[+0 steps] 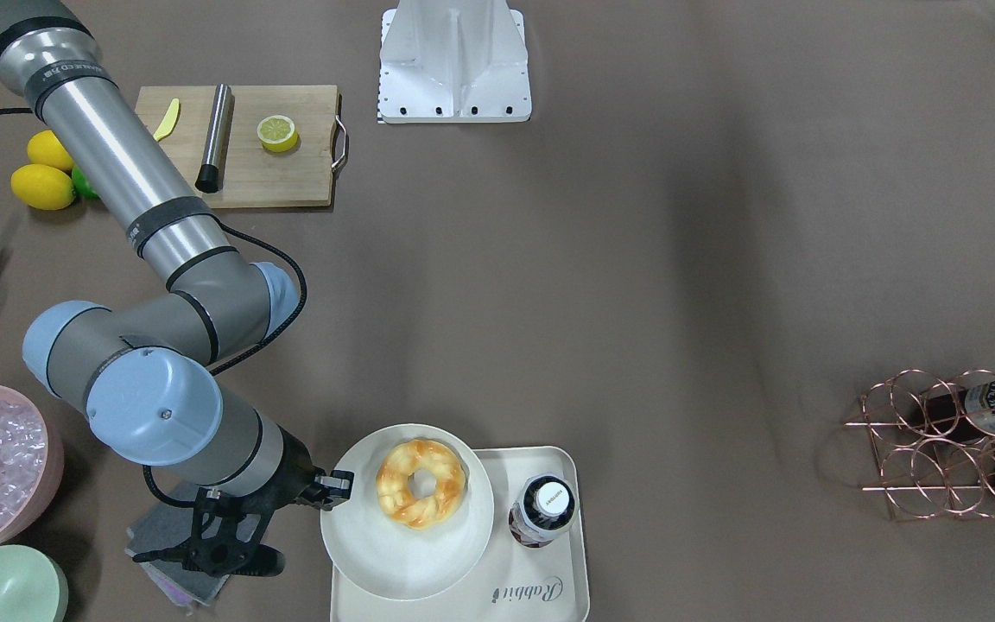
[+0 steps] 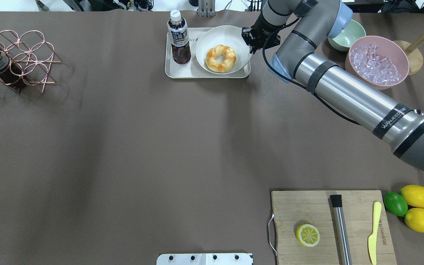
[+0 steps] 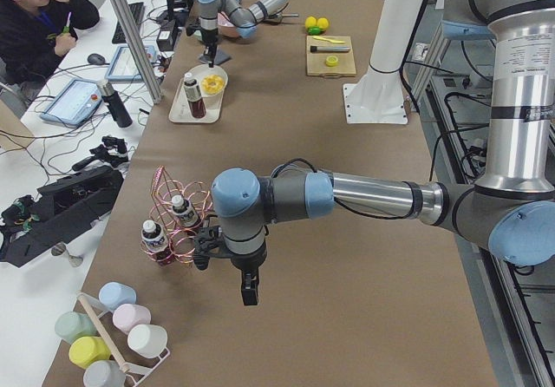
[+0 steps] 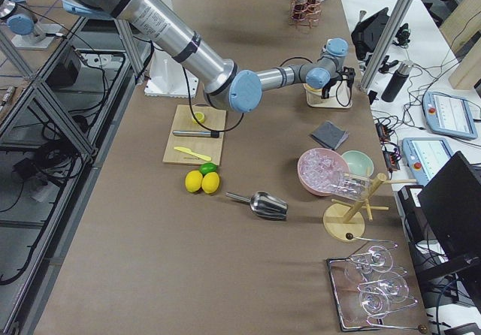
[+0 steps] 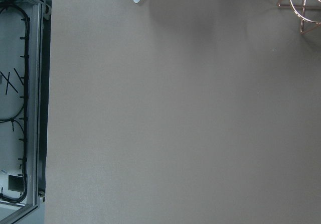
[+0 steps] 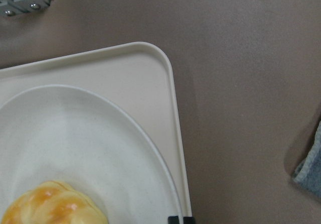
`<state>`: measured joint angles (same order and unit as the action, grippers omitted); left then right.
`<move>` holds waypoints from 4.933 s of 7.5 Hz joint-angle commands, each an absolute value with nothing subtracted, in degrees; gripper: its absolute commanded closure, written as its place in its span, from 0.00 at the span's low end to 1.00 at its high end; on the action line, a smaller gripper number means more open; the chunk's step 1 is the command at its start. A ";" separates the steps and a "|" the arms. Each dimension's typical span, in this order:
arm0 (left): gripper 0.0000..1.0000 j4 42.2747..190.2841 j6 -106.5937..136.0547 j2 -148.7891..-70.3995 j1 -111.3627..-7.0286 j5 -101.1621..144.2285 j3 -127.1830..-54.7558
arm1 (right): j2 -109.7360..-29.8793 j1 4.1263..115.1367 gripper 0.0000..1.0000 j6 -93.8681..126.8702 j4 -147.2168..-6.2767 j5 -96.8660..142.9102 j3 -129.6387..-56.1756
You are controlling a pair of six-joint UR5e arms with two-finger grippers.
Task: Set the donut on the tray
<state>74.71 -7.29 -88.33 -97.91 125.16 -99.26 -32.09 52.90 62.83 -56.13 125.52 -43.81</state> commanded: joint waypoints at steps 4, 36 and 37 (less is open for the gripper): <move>0.02 74.79 -7.29 -88.33 -97.82 125.24 -99.14 | -29.80 52.82 1.00 66.07 -54.67 121.21 -39.38; 0.02 74.62 -7.65 -88.59 -98.53 125.16 -100.90 | -93.72 84.88 0.00 2.54 -93.52 131.94 -100.98; 0.02 74.62 -7.65 -88.59 -98.53 125.16 -101.07 | -90.91 87.34 0.00 -3.11 -101.61 130.71 -100.99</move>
